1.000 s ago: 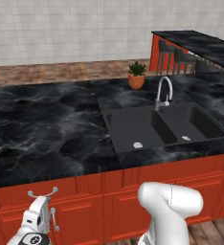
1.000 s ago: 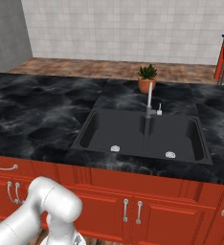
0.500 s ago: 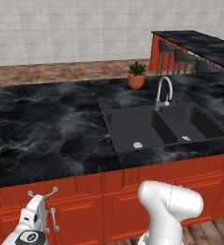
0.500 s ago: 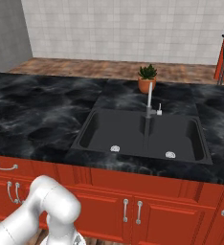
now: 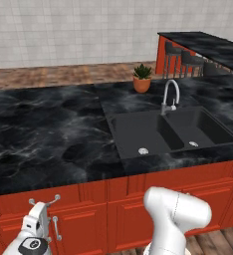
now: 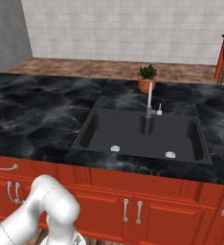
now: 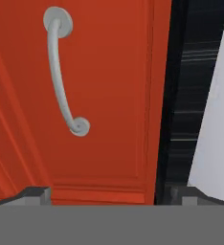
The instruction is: Take a straw from the drawer in front and place it inside the glass cup on the dining counter.
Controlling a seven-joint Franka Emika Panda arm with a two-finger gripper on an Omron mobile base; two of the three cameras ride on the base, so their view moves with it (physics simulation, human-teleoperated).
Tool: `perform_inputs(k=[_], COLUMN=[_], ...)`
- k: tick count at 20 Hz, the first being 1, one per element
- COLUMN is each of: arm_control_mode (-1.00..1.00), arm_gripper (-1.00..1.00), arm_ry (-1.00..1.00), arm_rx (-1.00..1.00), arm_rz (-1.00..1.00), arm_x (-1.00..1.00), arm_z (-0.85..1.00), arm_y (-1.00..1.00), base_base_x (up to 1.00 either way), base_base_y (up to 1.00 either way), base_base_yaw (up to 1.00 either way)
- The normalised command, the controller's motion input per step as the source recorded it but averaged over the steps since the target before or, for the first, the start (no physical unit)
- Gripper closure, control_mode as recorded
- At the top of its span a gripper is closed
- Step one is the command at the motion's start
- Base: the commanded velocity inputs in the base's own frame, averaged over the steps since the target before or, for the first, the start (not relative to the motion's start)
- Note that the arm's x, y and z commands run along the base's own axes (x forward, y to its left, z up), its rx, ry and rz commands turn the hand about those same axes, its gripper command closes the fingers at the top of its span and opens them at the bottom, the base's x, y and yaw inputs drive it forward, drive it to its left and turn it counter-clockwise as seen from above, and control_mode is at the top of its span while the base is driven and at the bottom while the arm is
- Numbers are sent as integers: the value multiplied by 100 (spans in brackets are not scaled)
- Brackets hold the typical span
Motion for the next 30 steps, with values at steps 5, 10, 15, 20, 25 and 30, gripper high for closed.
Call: perform_inputs(k=[5,10,15,20,25,30], arm_control_mode=[-100,-100,-100,-100,-100,-100], arm_gripper=[-100,-100,-100,-100,-100,-100], arm_ry=[-2,-1,0,0,0,0], arm_rx=[0,0,0,0,-2,-2], arm_rz=[3,4,4,2,2,2], arm_x=[27,33,31,25,17,17], arm_z=[-18,-21,-30,-28,-35,-36], arm_y=[4,4,19,19,19,20], base_base_x=[0,0,0,0,0,0], base_base_y=[0,0,0,0,0,0], base_base_yaw=[0,0,0,0,0,0])
